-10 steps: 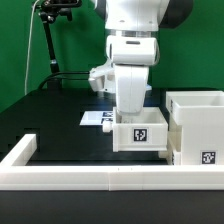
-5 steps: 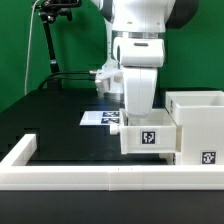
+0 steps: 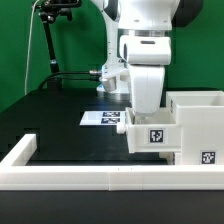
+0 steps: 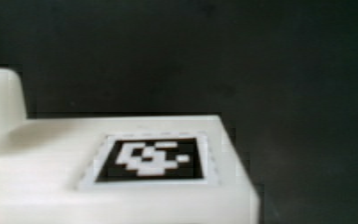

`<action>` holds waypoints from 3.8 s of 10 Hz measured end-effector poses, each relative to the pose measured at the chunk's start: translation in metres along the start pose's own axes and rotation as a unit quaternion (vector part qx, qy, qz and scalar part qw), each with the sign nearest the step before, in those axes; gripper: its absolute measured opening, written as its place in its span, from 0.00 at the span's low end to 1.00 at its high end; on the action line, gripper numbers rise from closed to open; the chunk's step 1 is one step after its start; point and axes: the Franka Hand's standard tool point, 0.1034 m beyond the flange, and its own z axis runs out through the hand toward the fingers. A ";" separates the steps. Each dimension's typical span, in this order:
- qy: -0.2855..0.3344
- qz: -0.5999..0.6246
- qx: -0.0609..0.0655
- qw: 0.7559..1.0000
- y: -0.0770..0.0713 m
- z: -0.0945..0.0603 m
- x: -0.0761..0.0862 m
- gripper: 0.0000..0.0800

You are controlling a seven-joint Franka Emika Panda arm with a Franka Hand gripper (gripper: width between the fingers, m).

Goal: Assemble drawer

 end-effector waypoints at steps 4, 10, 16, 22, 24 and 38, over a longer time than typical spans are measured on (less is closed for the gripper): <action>0.000 0.000 0.003 1.000 -0.002 0.003 0.000 0.05; 0.004 -0.002 0.001 1.000 -0.001 0.004 0.015 0.05; 0.000 -0.001 0.002 1.000 0.000 -0.011 0.014 0.62; -0.011 -0.036 0.008 0.999 -0.001 -0.029 -0.043 0.81; -0.009 -0.038 0.009 0.999 -0.001 -0.029 -0.044 0.81; 0.099 0.052 0.060 0.992 0.003 0.002 0.000 0.81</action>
Offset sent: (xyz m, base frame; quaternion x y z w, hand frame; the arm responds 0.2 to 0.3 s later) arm 0.0000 0.0000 0.0000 0.0000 0.0000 0.0000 1.0000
